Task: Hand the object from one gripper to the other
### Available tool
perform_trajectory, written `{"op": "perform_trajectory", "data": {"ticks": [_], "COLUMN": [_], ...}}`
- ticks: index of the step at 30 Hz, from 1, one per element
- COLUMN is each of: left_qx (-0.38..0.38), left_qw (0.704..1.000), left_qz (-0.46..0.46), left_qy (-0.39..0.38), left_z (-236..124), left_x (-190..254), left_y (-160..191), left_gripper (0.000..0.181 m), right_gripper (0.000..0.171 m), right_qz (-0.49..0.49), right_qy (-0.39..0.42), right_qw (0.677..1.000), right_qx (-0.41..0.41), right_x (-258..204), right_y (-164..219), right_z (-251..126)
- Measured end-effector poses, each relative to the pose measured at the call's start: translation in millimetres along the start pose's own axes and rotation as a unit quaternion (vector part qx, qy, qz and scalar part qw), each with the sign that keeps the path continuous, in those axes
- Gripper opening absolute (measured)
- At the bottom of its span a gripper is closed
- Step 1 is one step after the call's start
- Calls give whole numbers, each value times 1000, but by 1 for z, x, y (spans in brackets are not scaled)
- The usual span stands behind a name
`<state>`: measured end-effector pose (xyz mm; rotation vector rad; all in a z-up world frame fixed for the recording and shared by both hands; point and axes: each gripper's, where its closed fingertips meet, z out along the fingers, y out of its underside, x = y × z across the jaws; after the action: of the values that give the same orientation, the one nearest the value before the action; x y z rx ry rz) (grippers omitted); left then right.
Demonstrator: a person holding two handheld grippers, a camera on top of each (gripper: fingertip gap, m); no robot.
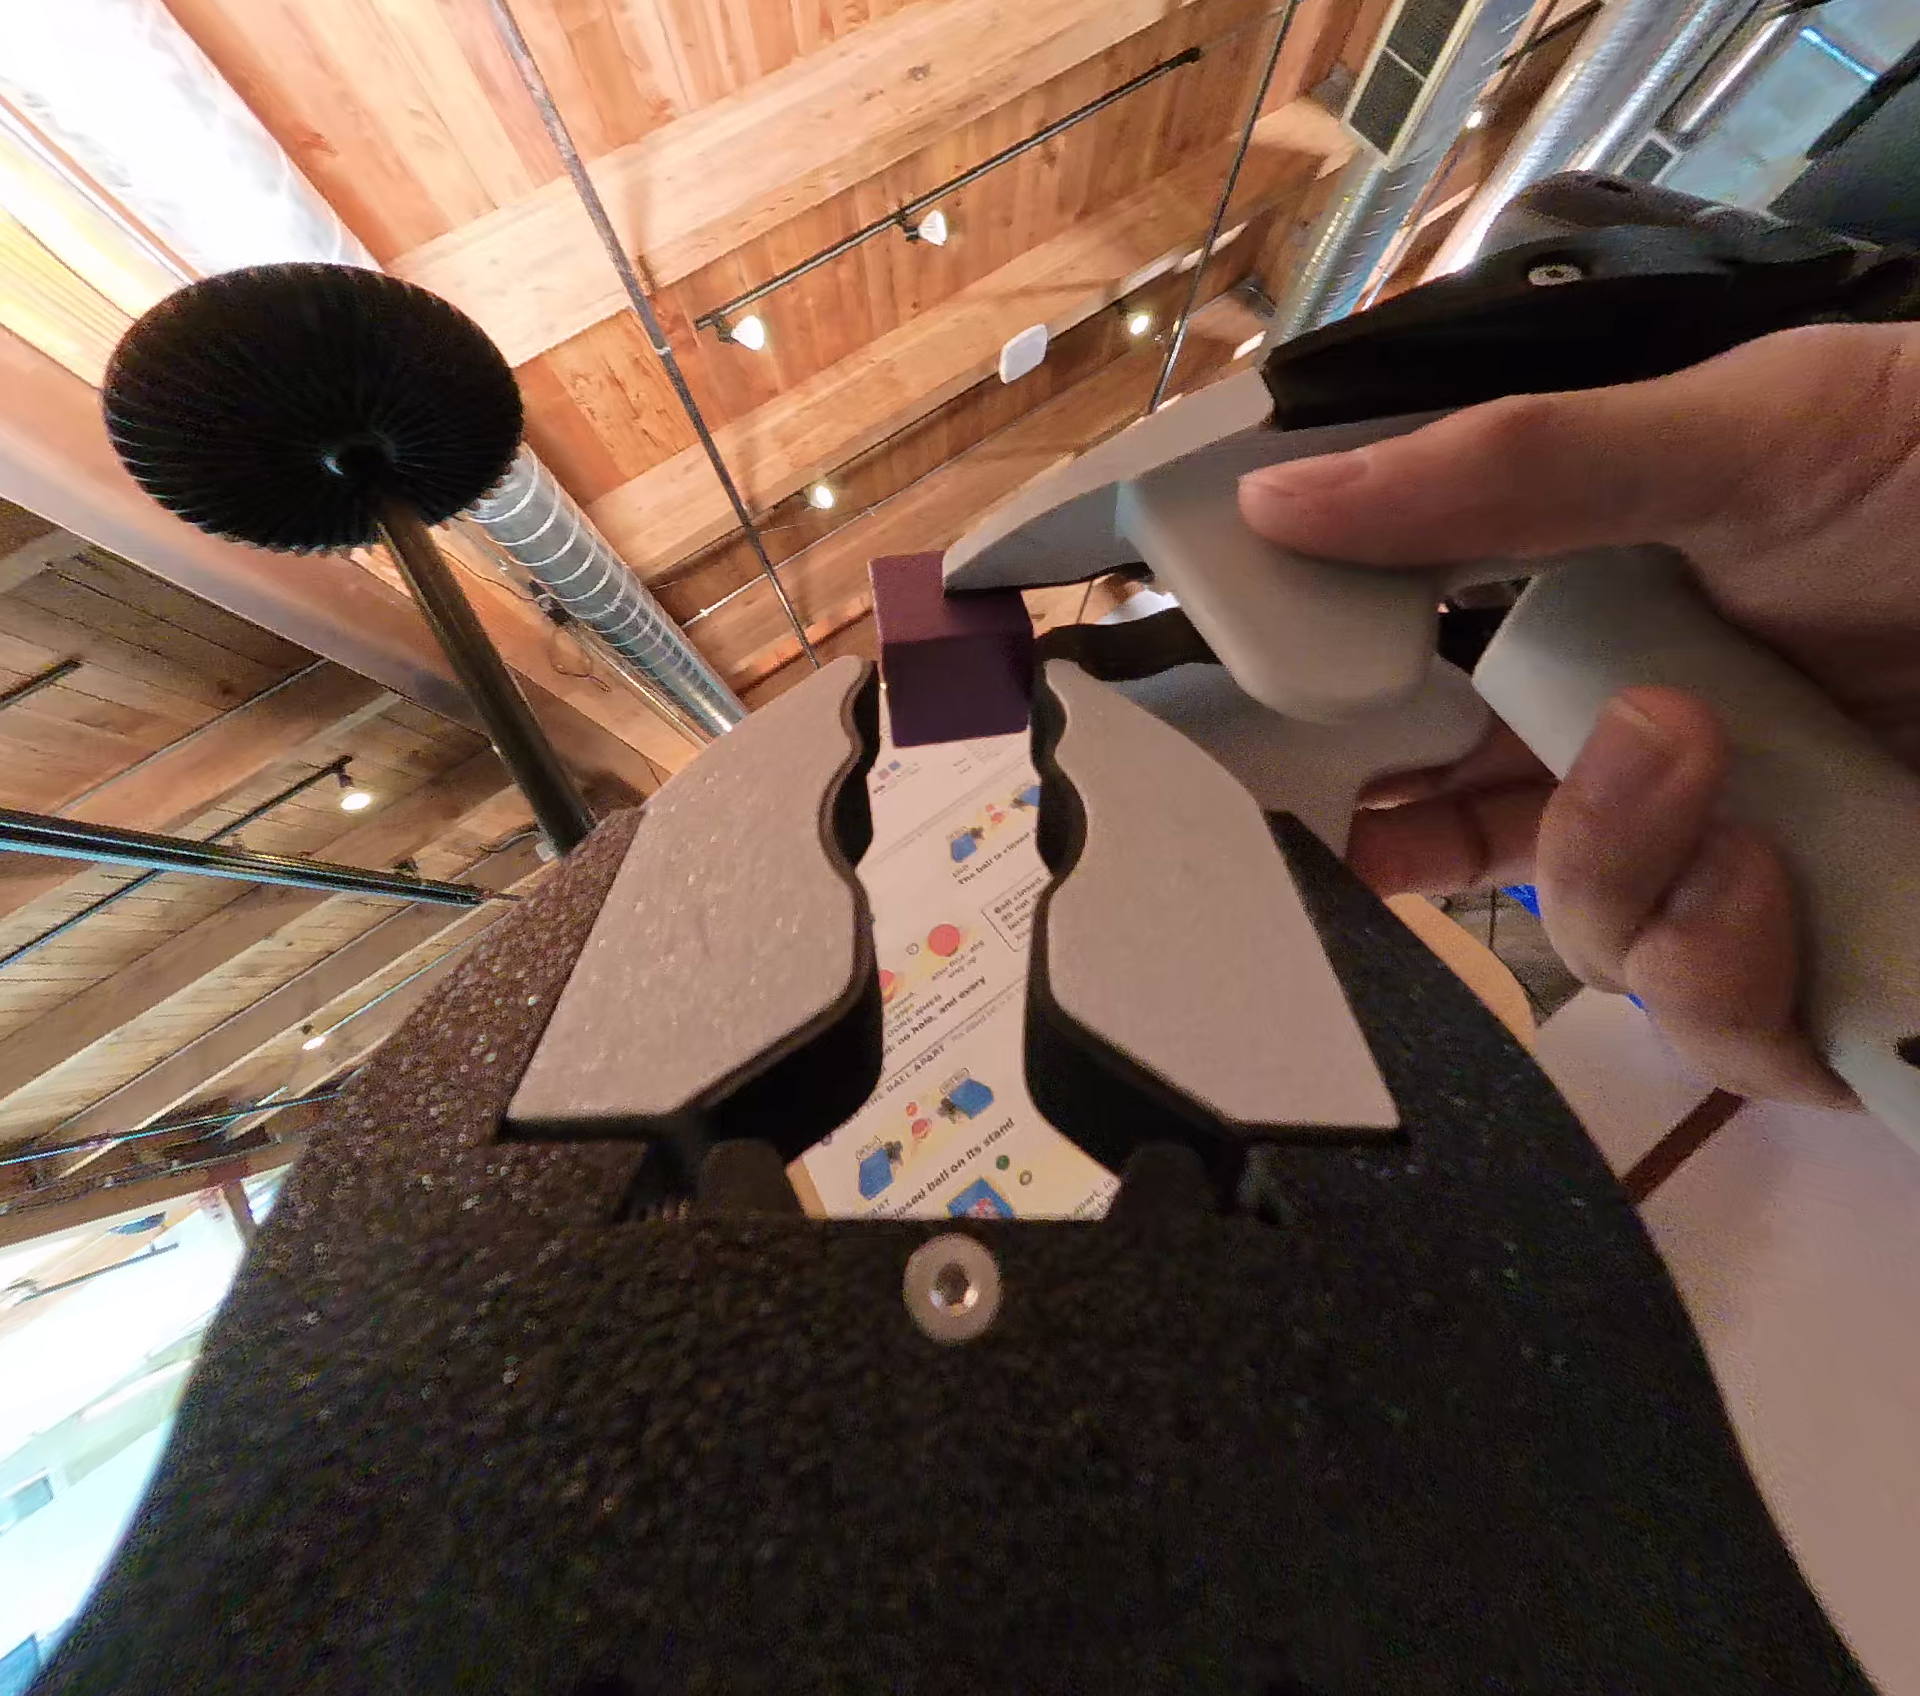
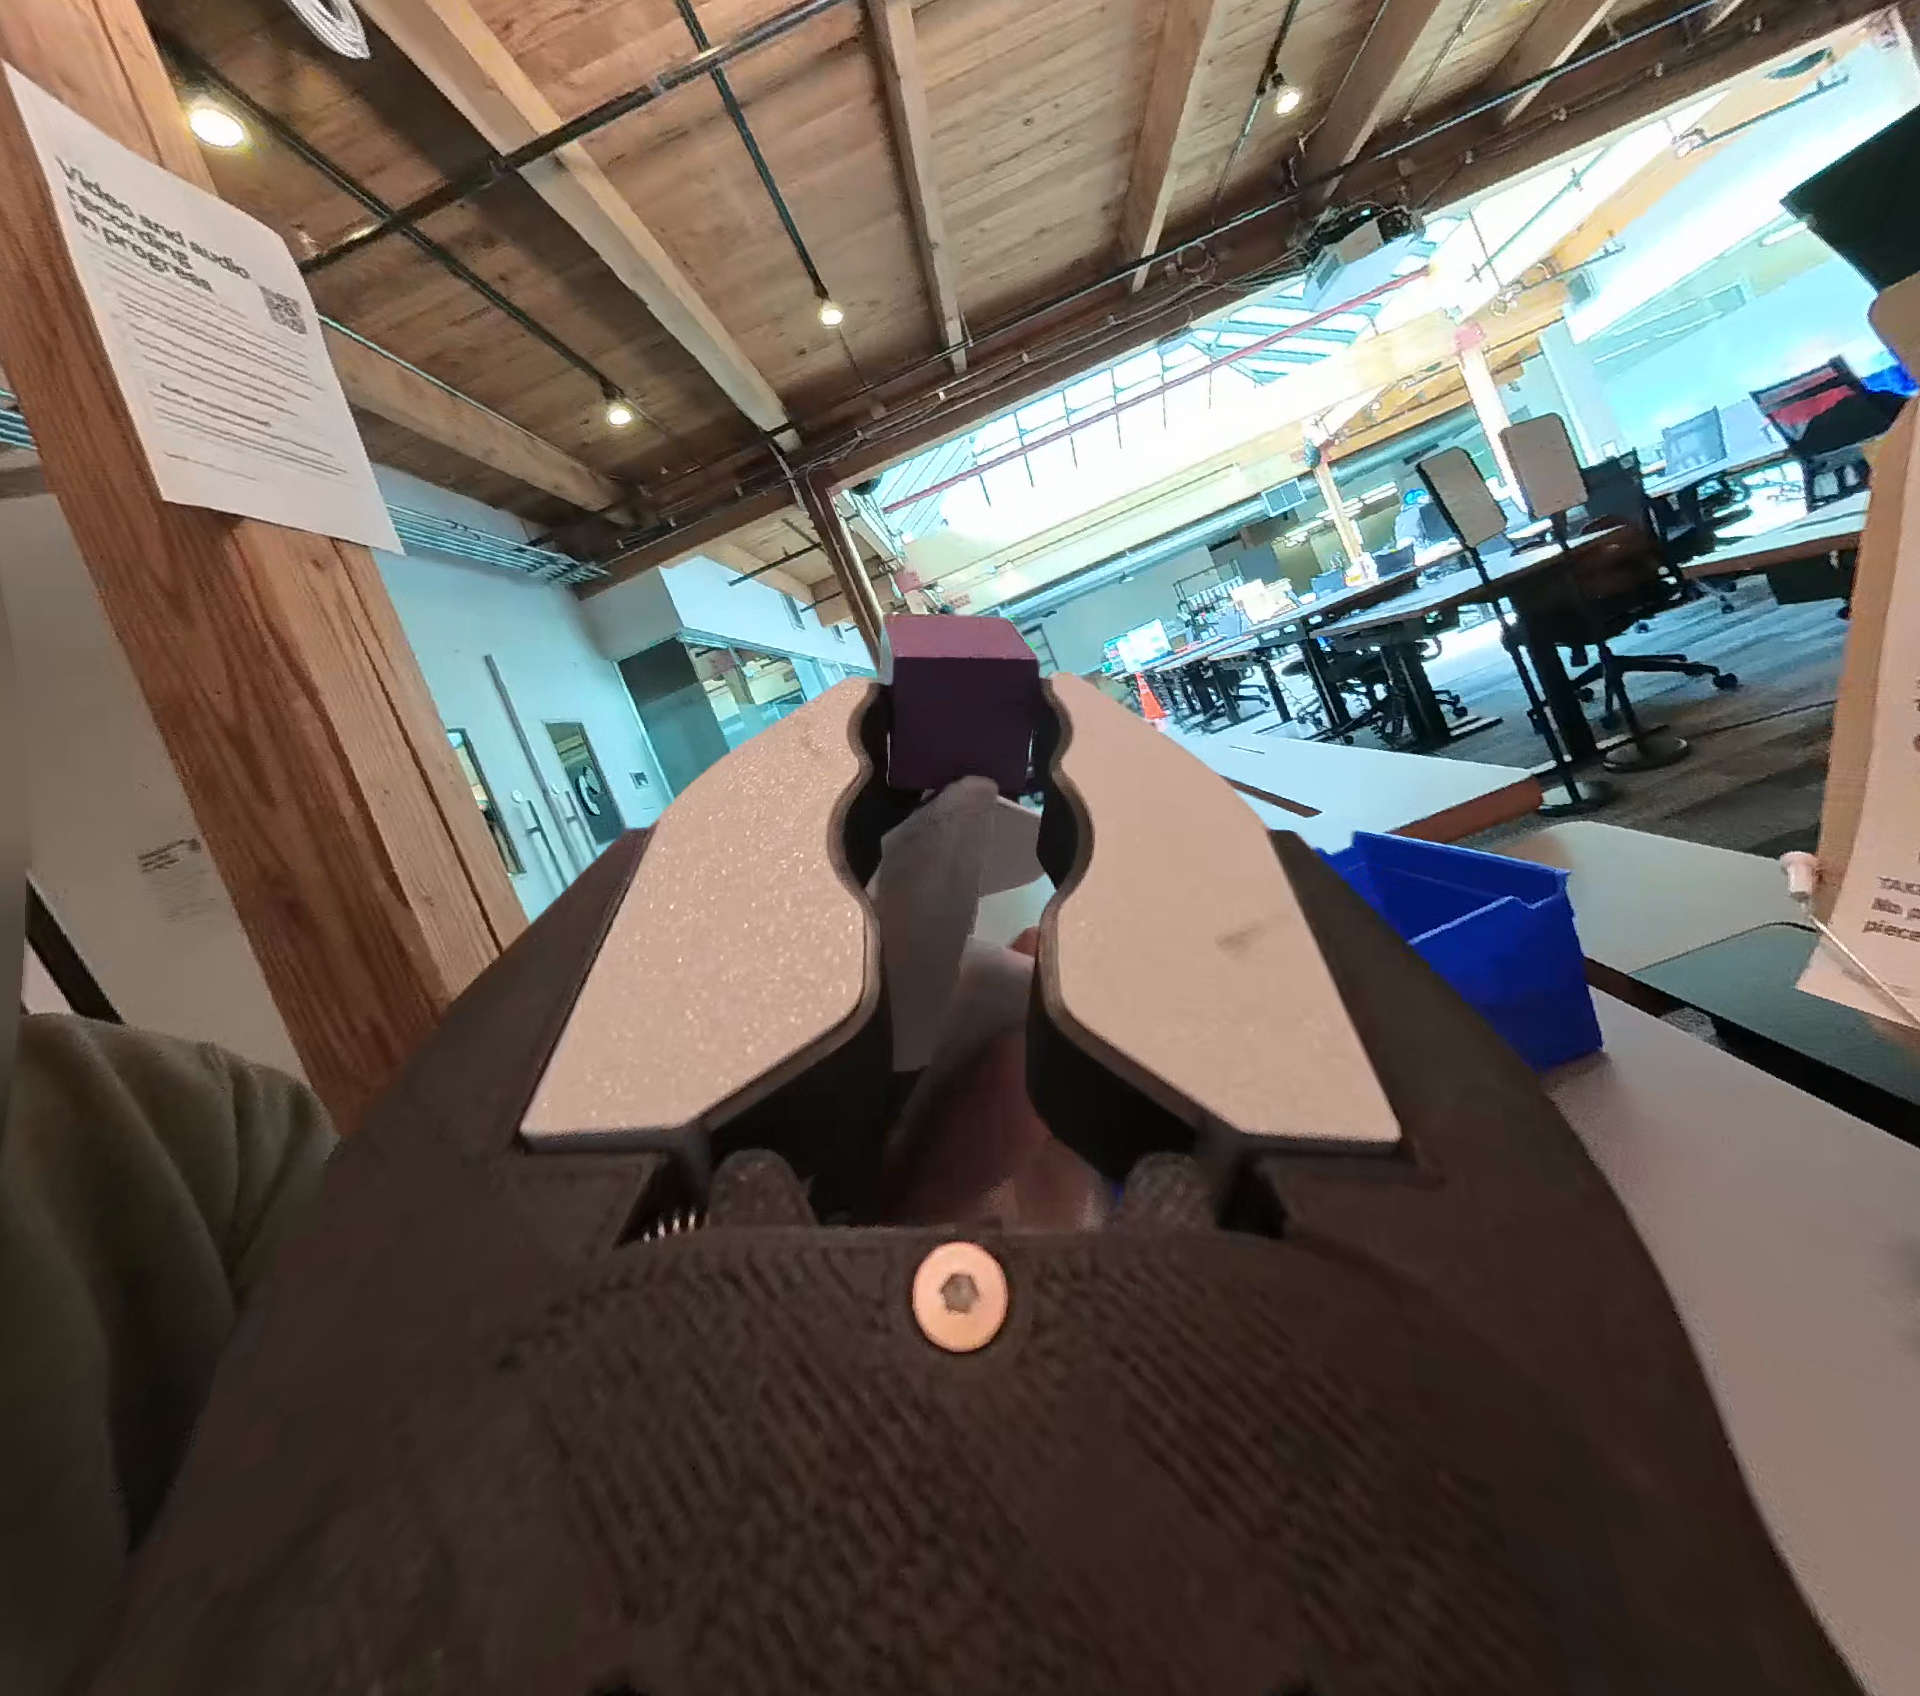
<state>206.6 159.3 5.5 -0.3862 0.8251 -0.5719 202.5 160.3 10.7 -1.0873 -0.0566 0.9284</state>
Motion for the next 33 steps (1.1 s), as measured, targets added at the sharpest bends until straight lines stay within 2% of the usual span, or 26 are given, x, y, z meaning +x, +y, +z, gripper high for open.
{"op": "perform_trajectory", "data": {"ticks": [5, 9, 11, 12, 14, 15, 18, 21, 23, 25, 30, 33], "left_qx": [1, -12, -16, -19, -27, -32, -39, -38, -39, -37, -53, -57], "left_qw": [1000, 999, 995, 988, 957, 931, 844, 793, 771, 751, 746, 744], "left_qz": [21, 13, -34, -75, -171, -222, -338, -394, -421, -430, -423, -416], "left_qy": [-2, 47, 91, 134, 233, 289, 414, 464, 477, 499, 512, 520], "left_z": [-1, 0, 1, 0, -5, -11, -32, -43, -46, -51, -55, -58], "left_x": [-6, -5, 0, 6, 17, 23, 32, 35, 37, 41, 47, 47], "left_y": [-2, -2, -4, -5, -9, -12, -22, -22, -21, -23, -18, -18], "left_gripper": [26, 26, 26, 26, 26, 26, 26, 26, 26, 26, 26, 26], "right_gripper": [27, 27, 28, 38, 54, 59, 61, 54, 42, 40, 41, 27], "right_qz": [5, 3, -25, -48, -100, -128, -216, -285, -305, -305, -293, -290], "right_qy": [-4, -3, -7, -9, -15, -15, -5, -11, -32, -55, -61, -69], "right_qw": [1000, 1000, 1000, 998, 993, 987, 960, 935, 928, 924, 921, 917], "right_qx": [17, 13, -11, -26, -64, -94, -177, -210, -213, -223, -248, -264], "right_x": [-4, -3, -6, -7, -13, -15, -15, -19, -26, -31, -28, -29], "right_y": [0, -2, -2, -3, -6, -5, 6, 12, 17, 25, 41, 46], "right_z": [4, 2, -3, -7, -17, -24, -44, -54, -54, -51, -44, -44]}}
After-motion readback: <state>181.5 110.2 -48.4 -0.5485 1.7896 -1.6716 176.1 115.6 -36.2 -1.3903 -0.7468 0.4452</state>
